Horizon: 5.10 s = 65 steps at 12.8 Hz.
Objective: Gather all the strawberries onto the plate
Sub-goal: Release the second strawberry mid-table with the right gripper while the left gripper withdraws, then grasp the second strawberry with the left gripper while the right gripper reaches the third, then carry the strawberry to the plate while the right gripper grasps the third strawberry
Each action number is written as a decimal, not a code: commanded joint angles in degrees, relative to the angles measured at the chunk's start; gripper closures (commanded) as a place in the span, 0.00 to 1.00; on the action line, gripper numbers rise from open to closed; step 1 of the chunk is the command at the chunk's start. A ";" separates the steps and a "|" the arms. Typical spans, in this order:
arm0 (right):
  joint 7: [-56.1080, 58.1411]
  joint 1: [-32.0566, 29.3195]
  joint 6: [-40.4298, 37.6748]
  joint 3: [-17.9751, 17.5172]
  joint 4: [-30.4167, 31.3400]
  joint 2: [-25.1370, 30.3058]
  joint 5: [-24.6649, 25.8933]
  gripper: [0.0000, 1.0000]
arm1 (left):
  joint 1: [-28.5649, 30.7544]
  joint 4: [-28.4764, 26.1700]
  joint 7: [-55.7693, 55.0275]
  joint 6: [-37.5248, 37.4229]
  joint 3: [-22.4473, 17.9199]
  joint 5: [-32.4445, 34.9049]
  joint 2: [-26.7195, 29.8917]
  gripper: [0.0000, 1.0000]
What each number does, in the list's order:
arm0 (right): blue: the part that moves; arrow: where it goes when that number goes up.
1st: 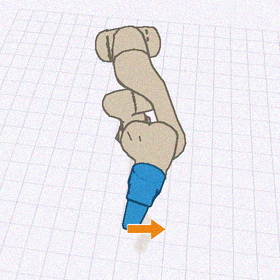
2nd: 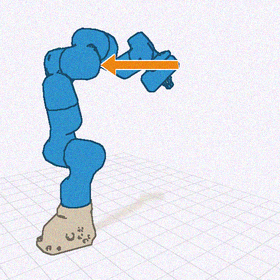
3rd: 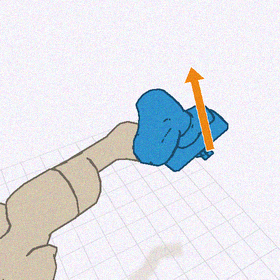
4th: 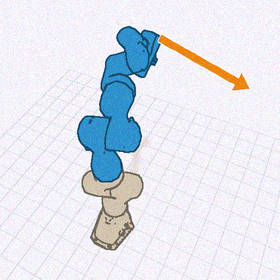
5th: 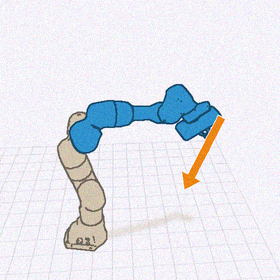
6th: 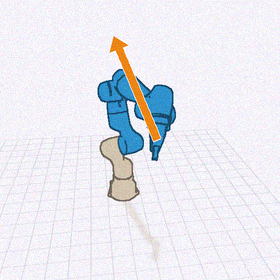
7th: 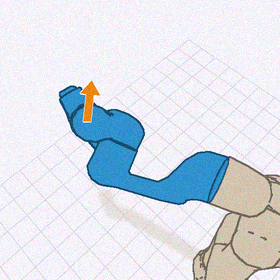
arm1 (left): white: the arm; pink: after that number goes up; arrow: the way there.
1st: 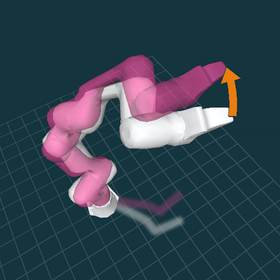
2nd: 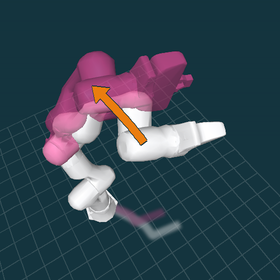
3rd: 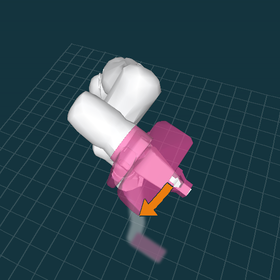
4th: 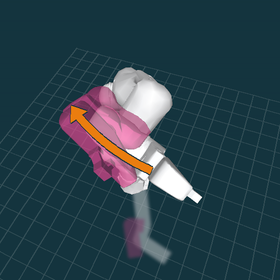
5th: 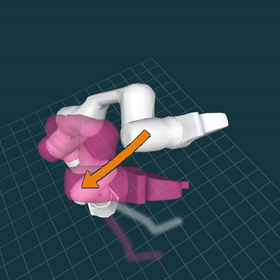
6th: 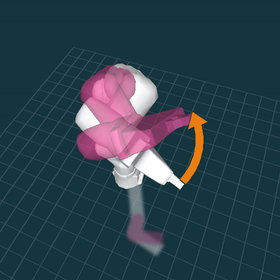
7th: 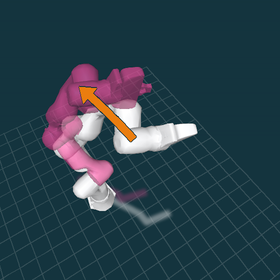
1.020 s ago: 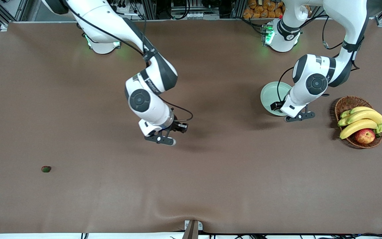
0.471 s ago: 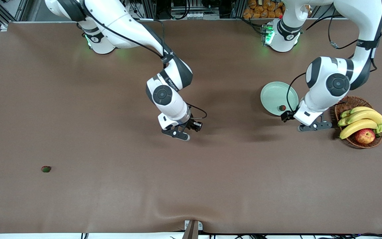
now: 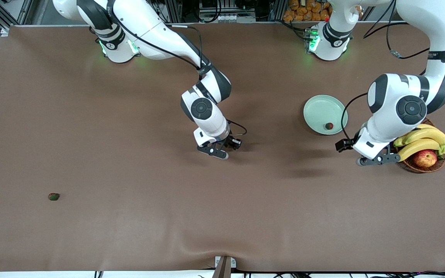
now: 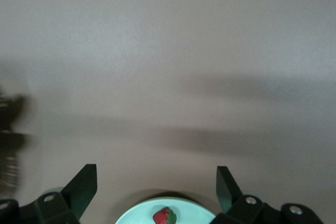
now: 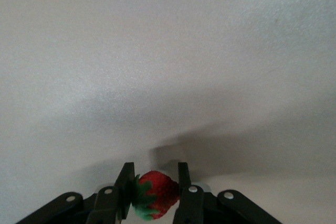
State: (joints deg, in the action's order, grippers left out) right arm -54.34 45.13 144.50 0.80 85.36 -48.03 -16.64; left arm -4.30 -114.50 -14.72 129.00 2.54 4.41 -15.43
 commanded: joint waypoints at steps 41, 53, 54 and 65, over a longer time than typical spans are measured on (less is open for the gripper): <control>67.26 -36.24 -4.31 23.90 -0.90 0.31 2.05 0.00 | -33.67 24.60 -31.51 14.08 1.95 -4.15 -30.63 0.17; 66.64 -43.90 -0.89 17.92 -1.08 -3.56 1.79 0.00 | -35.16 24.32 -33.62 7.31 2.39 -4.68 -28.43 0.44; 66.64 -43.90 -0.80 17.92 -1.16 -3.56 1.79 0.00 | -35.16 24.33 -33.27 7.32 2.39 -4.67 -28.52 0.54; 66.82 -45.04 -0.71 16.77 -1.96 -3.74 1.87 0.18 | -32.01 23.80 -31.25 -3.65 2.03 -3.97 -21.15 1.00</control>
State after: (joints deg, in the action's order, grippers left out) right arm 11.97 2.00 143.43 19.22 84.51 -51.49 -14.48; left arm -37.89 -89.01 -47.27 129.28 4.61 0.40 -40.66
